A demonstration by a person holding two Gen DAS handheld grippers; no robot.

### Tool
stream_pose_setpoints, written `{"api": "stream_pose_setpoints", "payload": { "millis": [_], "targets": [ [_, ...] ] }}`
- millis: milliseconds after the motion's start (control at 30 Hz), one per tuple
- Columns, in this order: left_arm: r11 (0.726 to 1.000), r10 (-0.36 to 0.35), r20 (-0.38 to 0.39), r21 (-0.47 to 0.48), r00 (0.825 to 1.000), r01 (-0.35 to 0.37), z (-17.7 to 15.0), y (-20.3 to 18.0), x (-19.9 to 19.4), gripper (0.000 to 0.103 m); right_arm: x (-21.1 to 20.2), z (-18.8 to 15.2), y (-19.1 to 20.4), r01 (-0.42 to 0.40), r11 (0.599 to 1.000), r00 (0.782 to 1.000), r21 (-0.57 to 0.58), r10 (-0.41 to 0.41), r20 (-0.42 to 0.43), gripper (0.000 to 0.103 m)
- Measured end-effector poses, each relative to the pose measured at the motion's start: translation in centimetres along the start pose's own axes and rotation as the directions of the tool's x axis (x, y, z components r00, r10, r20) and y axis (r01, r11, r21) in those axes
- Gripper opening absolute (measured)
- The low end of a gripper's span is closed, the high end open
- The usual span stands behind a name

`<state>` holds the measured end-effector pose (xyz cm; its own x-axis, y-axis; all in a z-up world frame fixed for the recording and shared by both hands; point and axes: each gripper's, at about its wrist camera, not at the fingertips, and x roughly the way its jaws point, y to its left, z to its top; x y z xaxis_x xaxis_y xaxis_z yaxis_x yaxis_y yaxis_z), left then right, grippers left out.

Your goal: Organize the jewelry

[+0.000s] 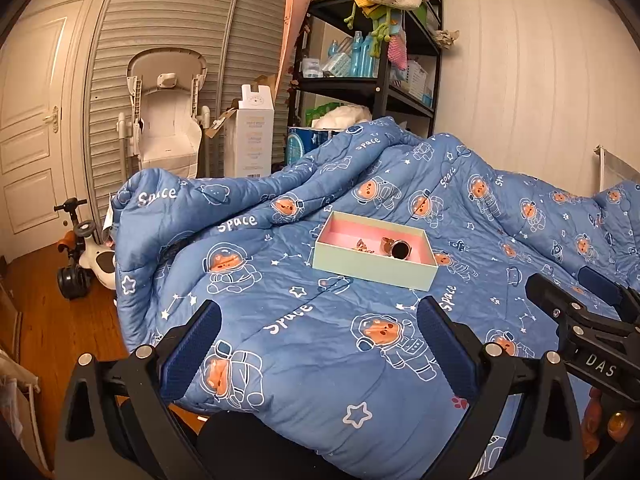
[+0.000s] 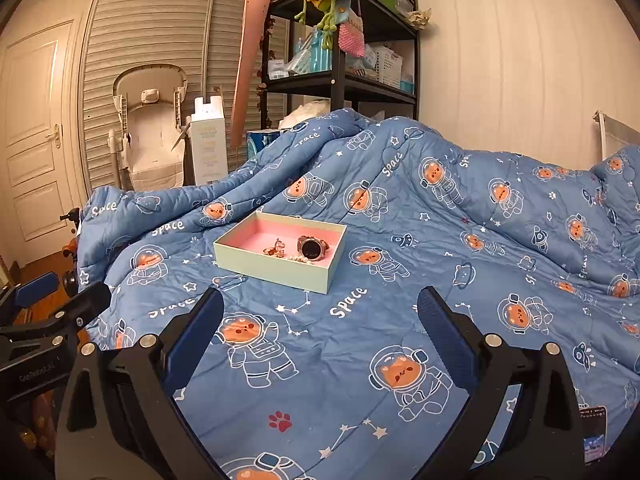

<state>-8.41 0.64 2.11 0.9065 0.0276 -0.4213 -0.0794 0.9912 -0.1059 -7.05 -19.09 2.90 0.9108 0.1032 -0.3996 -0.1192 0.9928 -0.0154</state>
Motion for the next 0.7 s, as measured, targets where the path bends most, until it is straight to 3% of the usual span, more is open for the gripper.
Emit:
{"api": "stream_pose_setpoints", "payload": {
  "millis": [700],
  "targets": [
    [1.000,0.022,-0.014,-0.002,1.000,-0.022,-0.01,0.13,0.29,0.096,0.35,-0.04,0.13,-0.012,1.000,1.000,-0.007,0.012,-0.012,0.096]
  ]
}}
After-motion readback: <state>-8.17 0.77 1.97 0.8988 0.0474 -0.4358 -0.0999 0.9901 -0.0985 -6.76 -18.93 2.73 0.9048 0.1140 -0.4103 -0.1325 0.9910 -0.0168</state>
